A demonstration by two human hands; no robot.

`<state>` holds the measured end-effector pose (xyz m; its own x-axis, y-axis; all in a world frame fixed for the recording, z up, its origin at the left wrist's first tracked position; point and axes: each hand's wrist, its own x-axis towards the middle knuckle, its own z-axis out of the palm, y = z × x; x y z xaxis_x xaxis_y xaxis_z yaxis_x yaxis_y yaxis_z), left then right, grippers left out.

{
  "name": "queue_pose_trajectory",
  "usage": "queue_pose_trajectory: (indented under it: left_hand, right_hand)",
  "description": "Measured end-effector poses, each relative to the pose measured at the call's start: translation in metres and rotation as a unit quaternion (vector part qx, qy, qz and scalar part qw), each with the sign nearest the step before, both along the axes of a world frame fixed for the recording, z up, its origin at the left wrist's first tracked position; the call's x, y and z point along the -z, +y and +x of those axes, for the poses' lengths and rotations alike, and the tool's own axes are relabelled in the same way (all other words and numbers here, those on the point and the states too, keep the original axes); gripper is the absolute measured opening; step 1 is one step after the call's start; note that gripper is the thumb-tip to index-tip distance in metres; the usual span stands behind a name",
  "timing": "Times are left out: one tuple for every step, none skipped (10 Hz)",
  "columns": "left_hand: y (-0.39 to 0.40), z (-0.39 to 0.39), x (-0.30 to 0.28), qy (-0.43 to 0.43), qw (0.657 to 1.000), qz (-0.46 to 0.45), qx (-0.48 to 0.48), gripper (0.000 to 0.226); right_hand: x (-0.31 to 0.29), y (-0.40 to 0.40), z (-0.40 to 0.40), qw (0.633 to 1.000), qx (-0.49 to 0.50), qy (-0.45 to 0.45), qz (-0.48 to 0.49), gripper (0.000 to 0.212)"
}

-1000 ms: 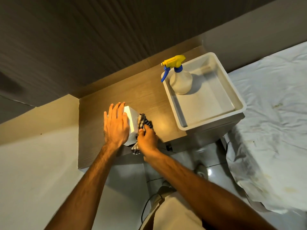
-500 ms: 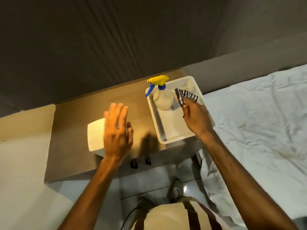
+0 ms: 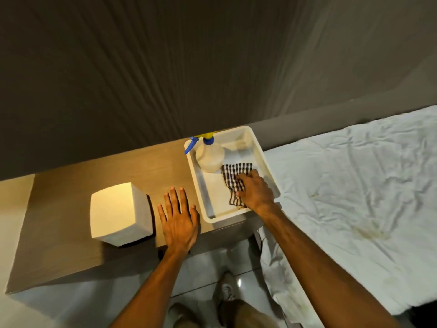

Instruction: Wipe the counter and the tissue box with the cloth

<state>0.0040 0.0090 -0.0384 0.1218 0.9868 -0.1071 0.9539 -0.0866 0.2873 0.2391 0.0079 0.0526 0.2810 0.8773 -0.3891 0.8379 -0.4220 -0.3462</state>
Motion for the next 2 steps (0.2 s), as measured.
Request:
queue_pose_trajectory:
  left_hand:
    - [0.002, -0.001, 0.005, 0.004, 1.0, 0.012, -0.002, 0.069]
    - [0.004, 0.0, 0.005, 0.01, 1.0, -0.008, 0.0, 0.068]
  right_hand:
    - [0.001, 0.001, -0.002, 1.0, 0.013, 0.015, 0.01, 0.057]
    - [-0.002, -0.011, -0.003, 0.998, 0.03, 0.011, 0.048, 0.053]
